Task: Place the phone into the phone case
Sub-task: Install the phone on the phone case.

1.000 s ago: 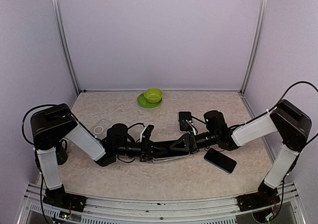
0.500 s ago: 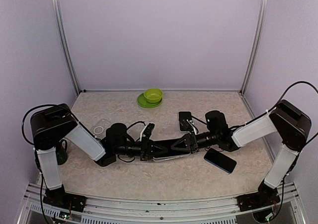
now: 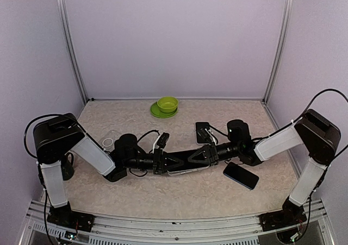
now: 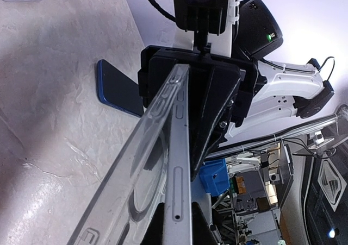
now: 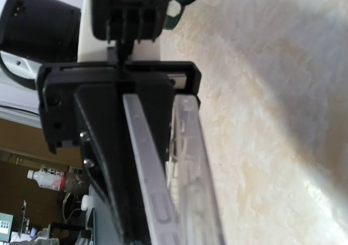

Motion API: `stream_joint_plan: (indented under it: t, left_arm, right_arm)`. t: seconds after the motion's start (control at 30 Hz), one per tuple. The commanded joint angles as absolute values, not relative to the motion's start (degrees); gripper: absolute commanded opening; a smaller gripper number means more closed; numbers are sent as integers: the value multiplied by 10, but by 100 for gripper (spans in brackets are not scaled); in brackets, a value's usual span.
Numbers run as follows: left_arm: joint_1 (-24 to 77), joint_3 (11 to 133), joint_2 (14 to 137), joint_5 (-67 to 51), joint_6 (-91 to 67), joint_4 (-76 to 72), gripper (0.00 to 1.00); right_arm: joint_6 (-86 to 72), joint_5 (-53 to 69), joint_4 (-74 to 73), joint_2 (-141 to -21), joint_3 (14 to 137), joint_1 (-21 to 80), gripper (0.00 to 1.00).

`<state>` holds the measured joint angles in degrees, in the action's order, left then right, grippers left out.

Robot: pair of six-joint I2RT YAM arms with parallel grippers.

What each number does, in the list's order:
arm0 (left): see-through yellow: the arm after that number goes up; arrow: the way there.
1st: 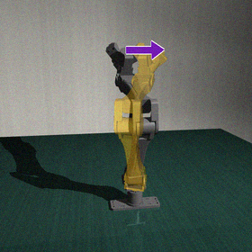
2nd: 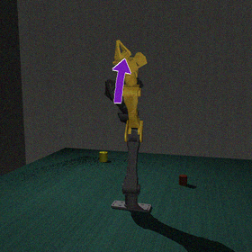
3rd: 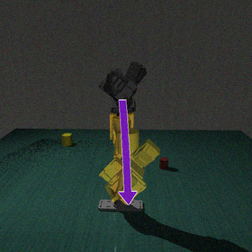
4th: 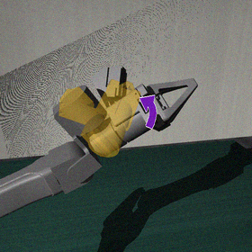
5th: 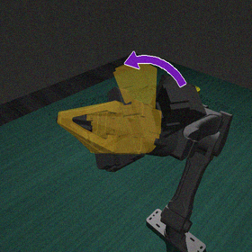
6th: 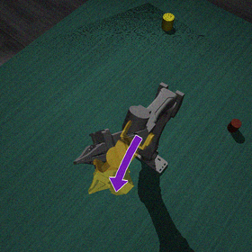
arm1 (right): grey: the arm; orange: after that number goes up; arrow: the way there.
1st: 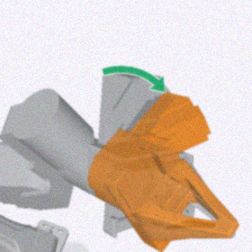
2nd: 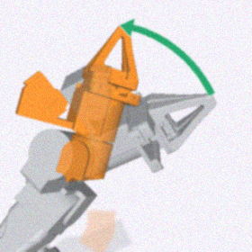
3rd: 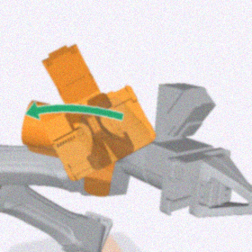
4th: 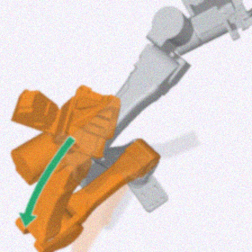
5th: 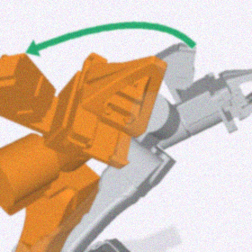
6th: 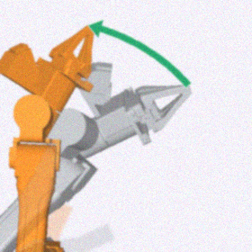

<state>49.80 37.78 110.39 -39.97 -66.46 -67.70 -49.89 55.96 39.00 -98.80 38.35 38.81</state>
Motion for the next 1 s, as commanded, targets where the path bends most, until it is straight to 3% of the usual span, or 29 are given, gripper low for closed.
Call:
stream_joint_plan:
  t: [0.0, 0.47, 0.97]
  left_arm:
    - [494, 387, 1099, -377, -684, -673, 4]
    - [471, 357, 1069, -380, -681, -681, 22]
    - [457, 306, 998, -368, -655, -647, 31]
  right_arm:
    - [-485, 566, 419, -990, 379, 397, 17]
    - [-486, 569, 423, -978, 374, 396, 7]
    - [-470, 565, 396, -955, 375, 396, 5]
